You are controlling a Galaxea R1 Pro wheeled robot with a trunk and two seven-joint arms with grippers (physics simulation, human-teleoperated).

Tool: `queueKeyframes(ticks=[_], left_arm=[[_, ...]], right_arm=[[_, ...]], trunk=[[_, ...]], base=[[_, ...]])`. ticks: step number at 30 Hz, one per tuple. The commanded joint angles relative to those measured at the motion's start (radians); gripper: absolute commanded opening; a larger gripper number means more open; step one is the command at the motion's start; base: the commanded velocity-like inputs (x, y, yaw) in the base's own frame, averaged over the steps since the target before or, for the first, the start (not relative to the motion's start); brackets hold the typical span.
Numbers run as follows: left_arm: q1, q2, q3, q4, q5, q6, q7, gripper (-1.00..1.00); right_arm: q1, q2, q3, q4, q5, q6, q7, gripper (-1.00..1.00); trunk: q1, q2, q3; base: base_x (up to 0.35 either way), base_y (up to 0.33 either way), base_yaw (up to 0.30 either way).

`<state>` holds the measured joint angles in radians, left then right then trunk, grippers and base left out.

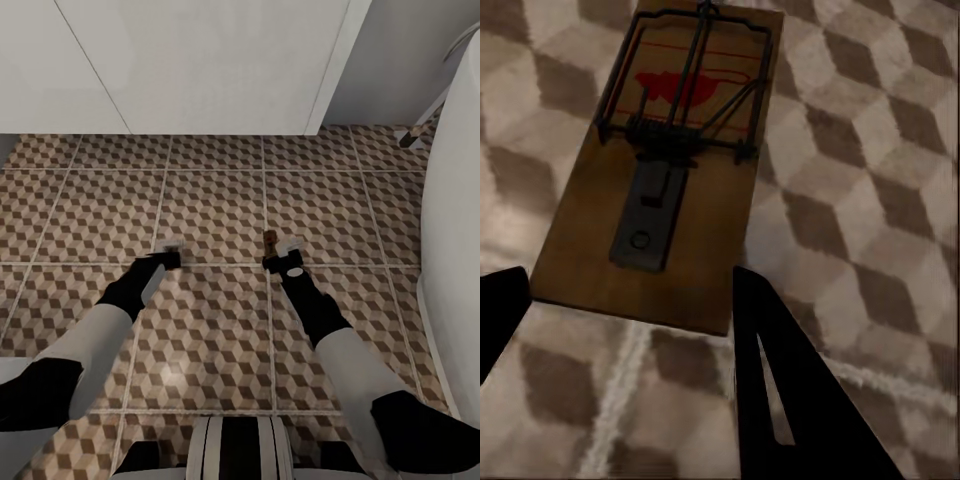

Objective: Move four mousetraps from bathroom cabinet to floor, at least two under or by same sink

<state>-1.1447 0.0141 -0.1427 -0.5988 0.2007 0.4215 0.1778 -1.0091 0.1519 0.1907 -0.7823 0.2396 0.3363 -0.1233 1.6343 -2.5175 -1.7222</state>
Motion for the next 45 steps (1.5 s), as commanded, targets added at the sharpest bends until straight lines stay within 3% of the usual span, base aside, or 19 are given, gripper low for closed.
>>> queueKeyframes(ticks=[1,3,6,8,14,19,26,45], left_arm=[[-0.008,0.009,-0.008,0.017,0.011,0.004,0.009,-1.0],[-0.015,0.016,-0.008,0.04,0.011,0.002,0.009,-1.0],[-0.02,0.03,-0.008,0.065,0.011,-0.007,0.009,-1.0],[-0.021,0.039,-0.008,0.075,0.011,-0.058,0.008,-1.0],[-0.023,0.044,-0.008,0.082,0.012,-0.256,0.001,-1.0],[-0.023,0.039,-0.017,0.061,0.01,-0.335,-0.003,-1.0],[-0.023,0.039,-0.068,0.051,0.007,-0.494,-0.003,-1.0],[-0.006,0.046,-0.083,0.053,0.008,-0.527,0.001,-1.0]], right_arm=[[-0.037,0.007,0.003,0.022,0.003,0.017,0.004,-1.0],[-0.09,0.023,0.003,0.065,0.003,0.026,0.011,-1.0],[-0.147,0.023,0.003,0.131,0.004,0.03,0.015,-1.0],[-0.18,0.023,0.003,0.171,0.003,0.03,0.016,-1.0],[-0.199,0.023,0.005,0.205,0.003,-0.012,0.017,-1.0],[-0.201,0.023,0.008,0.229,0.002,-0.118,0.017,-1.0],[-0.2,0.023,0.009,0.255,0.003,-0.165,0.02,-1.0],[-0.198,0.023,0.007,0.259,0.001,-0.18,0.013,-1.0]], trunk=[[0.0,0.0,-0.001],[0.0,0.0,-0.001],[0.0,0.0,-0.001],[0.0,0.0,-0.001],[0.0,0.0,-0.001],[0.0,0.0,-0.001],[0.0,0.0,-0.001],[0.0,0.0,-0.001]], base=[[0.0,0.0,0.0],[0.0,0.0,0.0],[0.0,0.0,0.0],[0.0,0.0,0.0],[0.0,0.0,0.0],[0.0,0.0,0.0],[0.0,0.0,0.0],[0.0,0.0,0.0]])
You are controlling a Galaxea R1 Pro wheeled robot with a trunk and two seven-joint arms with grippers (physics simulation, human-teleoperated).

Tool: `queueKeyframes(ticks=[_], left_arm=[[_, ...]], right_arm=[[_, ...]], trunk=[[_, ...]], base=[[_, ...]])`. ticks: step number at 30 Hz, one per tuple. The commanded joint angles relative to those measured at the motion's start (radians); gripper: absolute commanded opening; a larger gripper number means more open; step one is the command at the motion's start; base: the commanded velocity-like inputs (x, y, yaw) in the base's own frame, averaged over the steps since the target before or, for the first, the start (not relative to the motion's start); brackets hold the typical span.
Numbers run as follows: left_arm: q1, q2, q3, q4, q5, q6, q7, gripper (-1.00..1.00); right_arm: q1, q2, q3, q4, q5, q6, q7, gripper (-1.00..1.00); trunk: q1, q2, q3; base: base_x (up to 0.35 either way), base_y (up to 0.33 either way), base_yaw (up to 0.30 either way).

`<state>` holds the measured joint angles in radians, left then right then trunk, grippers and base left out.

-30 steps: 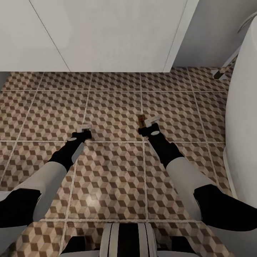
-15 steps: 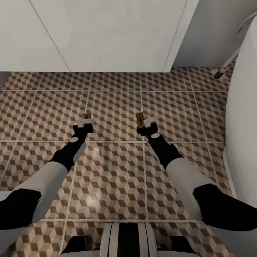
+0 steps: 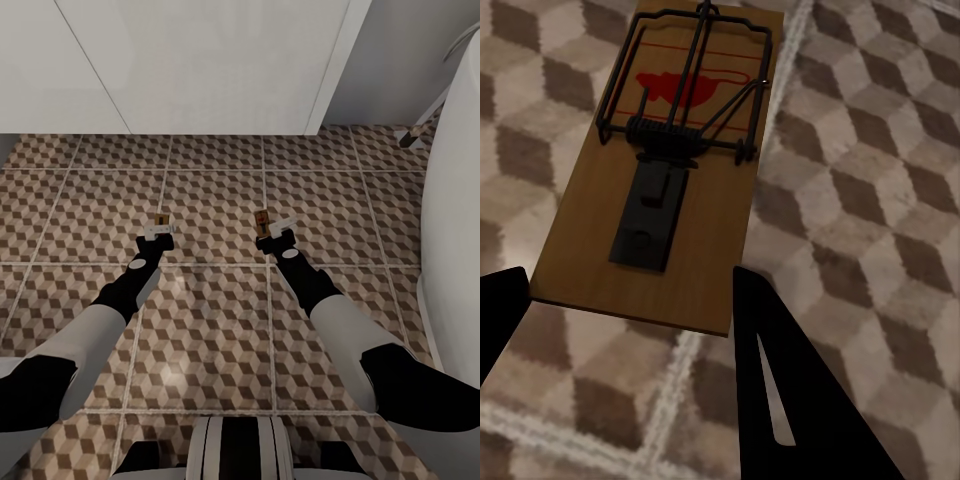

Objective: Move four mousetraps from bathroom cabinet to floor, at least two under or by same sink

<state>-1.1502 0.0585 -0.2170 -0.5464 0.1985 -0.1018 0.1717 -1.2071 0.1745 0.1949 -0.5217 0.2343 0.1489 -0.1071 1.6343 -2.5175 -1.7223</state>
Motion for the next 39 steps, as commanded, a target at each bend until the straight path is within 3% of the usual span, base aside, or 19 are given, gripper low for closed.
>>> queueKeyframes(ticks=[1,11,31,39], left_arm=[[-0.001,0.001,-0.009,0.0,0.01,-0.004,0.007,-1.0],[0.0,0.001,-0.009,0.0,0.01,-0.004,0.008,-1.0],[0.0,0.0,-0.009,-0.003,0.01,-0.004,0.009,-1.0],[0.0,0.001,-0.009,-0.004,0.01,-0.004,0.009,-1.0]], right_arm=[[0.0,0.0,0.003,-0.001,0.007,0.008,-0.003,-1.0],[0.0,0.0,0.003,-0.001,0.006,0.008,-0.003,-1.0],[0.0,0.0,0.003,0.0,0.005,0.008,0.001,-1.0],[0.001,0.0,0.003,0.004,0.004,0.007,0.003,-1.0]], trunk=[[0.0,0.0,0.0],[0.0,0.0,-0.004],[0.009,-0.005,-0.108],[0.012,-0.007,-0.11]], base=[[0.0,0.0,0.0],[0.0,0.0,0.0],[0.0,0.0,0.0],[0.0,0.0,0.0]])
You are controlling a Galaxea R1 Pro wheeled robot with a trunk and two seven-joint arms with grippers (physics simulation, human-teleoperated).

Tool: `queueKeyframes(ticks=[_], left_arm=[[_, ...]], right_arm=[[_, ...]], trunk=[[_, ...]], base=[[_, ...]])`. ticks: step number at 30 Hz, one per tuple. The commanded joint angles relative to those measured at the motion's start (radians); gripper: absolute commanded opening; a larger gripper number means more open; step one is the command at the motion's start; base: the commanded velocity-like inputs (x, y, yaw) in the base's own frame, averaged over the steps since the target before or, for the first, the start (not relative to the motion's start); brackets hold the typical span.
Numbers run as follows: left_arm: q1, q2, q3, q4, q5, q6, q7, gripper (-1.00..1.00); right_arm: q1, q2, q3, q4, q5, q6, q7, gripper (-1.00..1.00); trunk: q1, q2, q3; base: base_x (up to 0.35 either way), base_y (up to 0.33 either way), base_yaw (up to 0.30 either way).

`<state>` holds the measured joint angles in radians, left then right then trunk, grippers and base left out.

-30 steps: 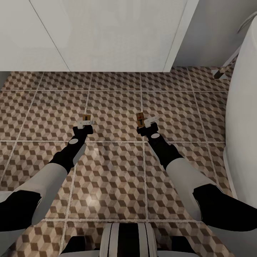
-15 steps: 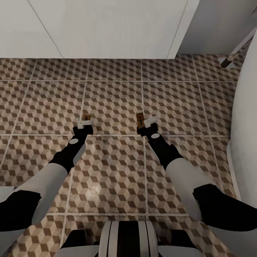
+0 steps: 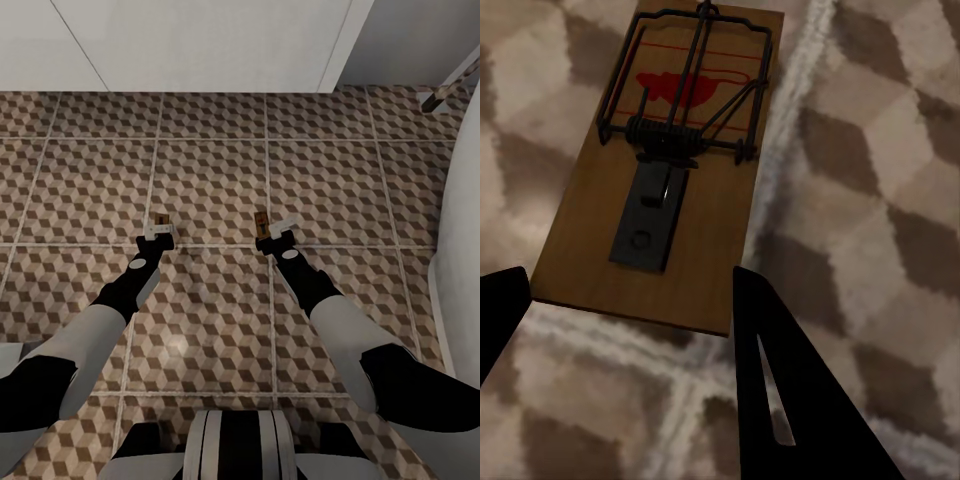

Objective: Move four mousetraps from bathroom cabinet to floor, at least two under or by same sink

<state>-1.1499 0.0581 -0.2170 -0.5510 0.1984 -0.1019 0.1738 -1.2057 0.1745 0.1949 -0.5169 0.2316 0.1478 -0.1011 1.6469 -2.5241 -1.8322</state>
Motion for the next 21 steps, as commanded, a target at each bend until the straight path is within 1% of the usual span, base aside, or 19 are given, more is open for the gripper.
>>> queueKeyframes(ticks=[1,6,8,13,21], left_arm=[[-0.001,0.001,-0.009,0.0,0.01,-0.004,0.007,-1.0],[-0.001,0.001,-0.009,0.001,0.01,-0.005,0.007,-1.0],[-0.001,0.002,-0.009,0.002,0.01,-0.005,0.007,-1.0],[0.001,0.002,-0.009,0.003,0.01,-0.006,0.007,-1.0],[0.008,0.002,-0.009,0.005,0.01,-0.006,0.007,-1.0]], right_arm=[[0.0,0.0,0.003,-0.001,0.006,0.008,-0.004,-1.0],[0.001,0.0,0.003,0.0,0.007,0.002,-0.003,-1.0],[0.002,0.0,0.003,0.0,0.007,-0.021,-0.003,-1.0],[0.004,0.0,0.003,0.023,0.007,-0.126,-0.004,-1.0],[0.005,0.0,0.003,0.053,0.008,-0.152,-0.006,-1.0]], trunk=[[0.0,0.0,0.0],[0.001,-0.001,0.0],[0.001,-0.001,0.0],[0.001,-0.001,0.0],[0.001,-0.001,0.0]], base=[[0.0,0.0,0.0],[0.0,0.0,0.0],[0.0,0.0,0.0],[0.0,0.0,0.0],[0.0,0.0,0.0]])
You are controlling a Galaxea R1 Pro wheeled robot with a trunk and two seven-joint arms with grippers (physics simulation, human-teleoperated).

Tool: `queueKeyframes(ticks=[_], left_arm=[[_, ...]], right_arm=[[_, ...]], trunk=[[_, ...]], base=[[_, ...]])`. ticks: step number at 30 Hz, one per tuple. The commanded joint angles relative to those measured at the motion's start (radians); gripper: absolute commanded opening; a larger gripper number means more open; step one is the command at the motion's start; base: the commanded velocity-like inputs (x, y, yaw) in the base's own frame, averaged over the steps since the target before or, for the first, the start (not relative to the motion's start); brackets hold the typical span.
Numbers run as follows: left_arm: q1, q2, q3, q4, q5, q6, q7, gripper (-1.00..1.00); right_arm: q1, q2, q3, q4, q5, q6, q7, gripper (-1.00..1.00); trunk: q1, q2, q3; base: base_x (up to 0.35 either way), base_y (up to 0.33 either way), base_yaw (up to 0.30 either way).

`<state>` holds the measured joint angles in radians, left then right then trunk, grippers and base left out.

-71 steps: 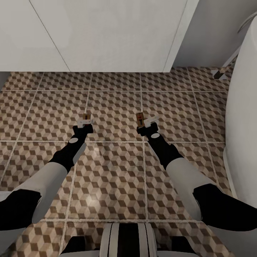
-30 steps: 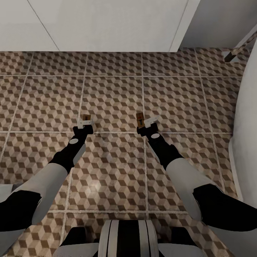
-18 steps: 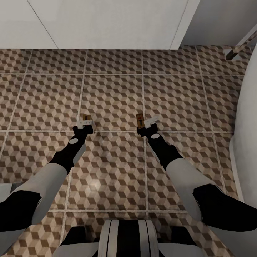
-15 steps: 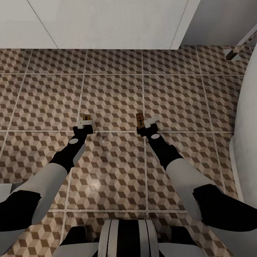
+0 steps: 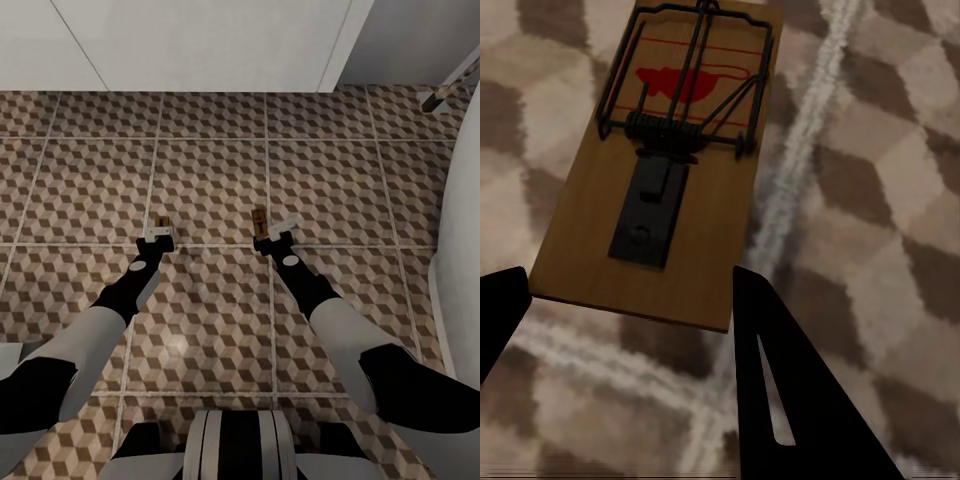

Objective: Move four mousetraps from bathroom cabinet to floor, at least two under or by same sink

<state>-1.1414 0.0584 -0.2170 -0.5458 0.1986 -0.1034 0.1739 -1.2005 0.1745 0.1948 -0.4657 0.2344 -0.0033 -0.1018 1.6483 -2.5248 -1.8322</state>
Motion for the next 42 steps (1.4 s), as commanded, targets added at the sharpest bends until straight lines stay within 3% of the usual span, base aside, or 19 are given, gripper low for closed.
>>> queueKeyframes(ticks=[1,42], left_arm=[[0.0,0.001,-0.009,0.001,0.01,-0.004,0.007,-1.0],[0.011,-0.001,-0.009,0.003,0.01,-0.005,0.007,-1.0]], right_arm=[[-0.001,0.0,0.003,0.003,0.005,-0.001,-0.006,-1.0],[0.001,0.0,0.002,0.05,0.007,-0.018,-0.008,-1.0]], trunk=[[0.0,0.0,0.0],[0.007,-0.004,0.0]], base=[[0.0,0.0,0.0],[0.0,0.0,0.023]])
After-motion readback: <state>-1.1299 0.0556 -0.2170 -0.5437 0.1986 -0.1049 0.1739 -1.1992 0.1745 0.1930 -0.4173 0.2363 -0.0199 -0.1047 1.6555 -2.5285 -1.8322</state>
